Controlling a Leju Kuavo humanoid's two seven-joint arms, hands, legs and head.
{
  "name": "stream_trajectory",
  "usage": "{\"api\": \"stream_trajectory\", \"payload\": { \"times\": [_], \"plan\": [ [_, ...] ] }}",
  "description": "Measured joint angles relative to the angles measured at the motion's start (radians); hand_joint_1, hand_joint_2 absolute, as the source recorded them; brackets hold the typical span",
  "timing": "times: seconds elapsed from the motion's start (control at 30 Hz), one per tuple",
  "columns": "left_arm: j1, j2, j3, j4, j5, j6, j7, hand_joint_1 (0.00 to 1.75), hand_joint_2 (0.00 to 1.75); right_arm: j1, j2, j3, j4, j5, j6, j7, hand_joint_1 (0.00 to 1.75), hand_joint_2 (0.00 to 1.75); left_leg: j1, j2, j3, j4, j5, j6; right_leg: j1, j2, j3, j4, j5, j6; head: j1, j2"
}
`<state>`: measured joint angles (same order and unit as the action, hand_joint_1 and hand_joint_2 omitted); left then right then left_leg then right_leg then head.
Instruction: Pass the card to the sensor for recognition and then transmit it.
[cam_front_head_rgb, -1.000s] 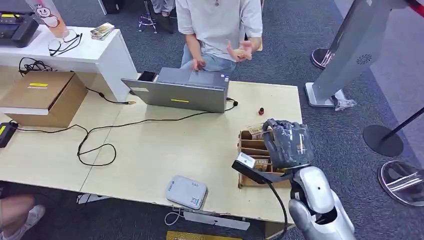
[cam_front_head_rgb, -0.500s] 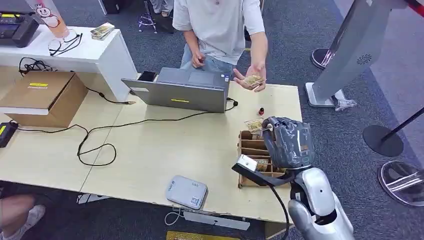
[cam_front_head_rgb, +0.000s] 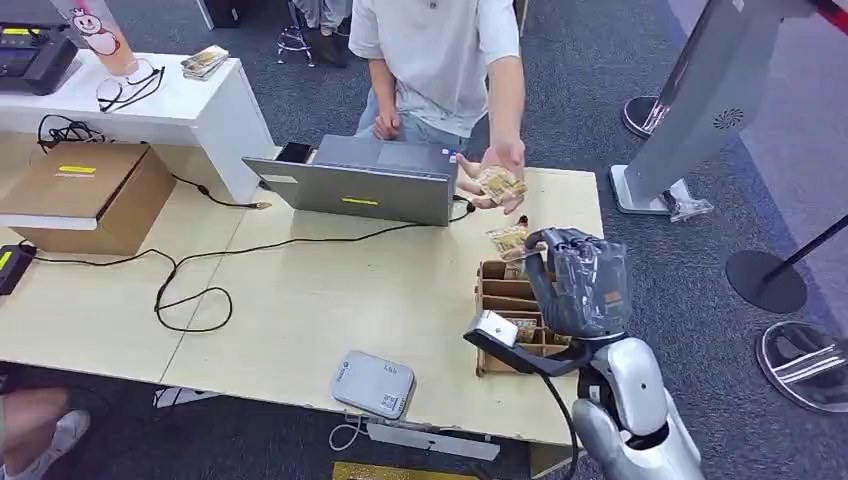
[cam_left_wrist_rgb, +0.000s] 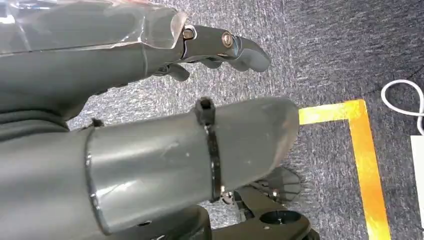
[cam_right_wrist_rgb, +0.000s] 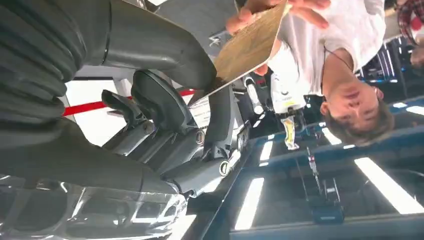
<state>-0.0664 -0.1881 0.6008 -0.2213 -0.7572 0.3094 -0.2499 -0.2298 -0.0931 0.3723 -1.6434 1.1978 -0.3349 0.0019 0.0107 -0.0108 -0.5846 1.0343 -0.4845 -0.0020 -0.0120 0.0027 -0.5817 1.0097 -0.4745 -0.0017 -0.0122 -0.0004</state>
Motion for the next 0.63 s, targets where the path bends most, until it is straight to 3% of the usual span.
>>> {"api": "stream_trajectory", "payload": {
  "times": [0.63],
  "plan": [
    [0.000,-0.005,0.000,0.000,-0.005,0.012,0.010,0.00,0.00,-0.041,0.063,0.000,0.054,-0.034,-0.091,-0.032,1.75,1.75,0.000,0.000,0.000,0.000,0.000,0.000,0.000,0.000,0.000,0.000,0.000,0.000,0.000,0.000]
  ]
}}
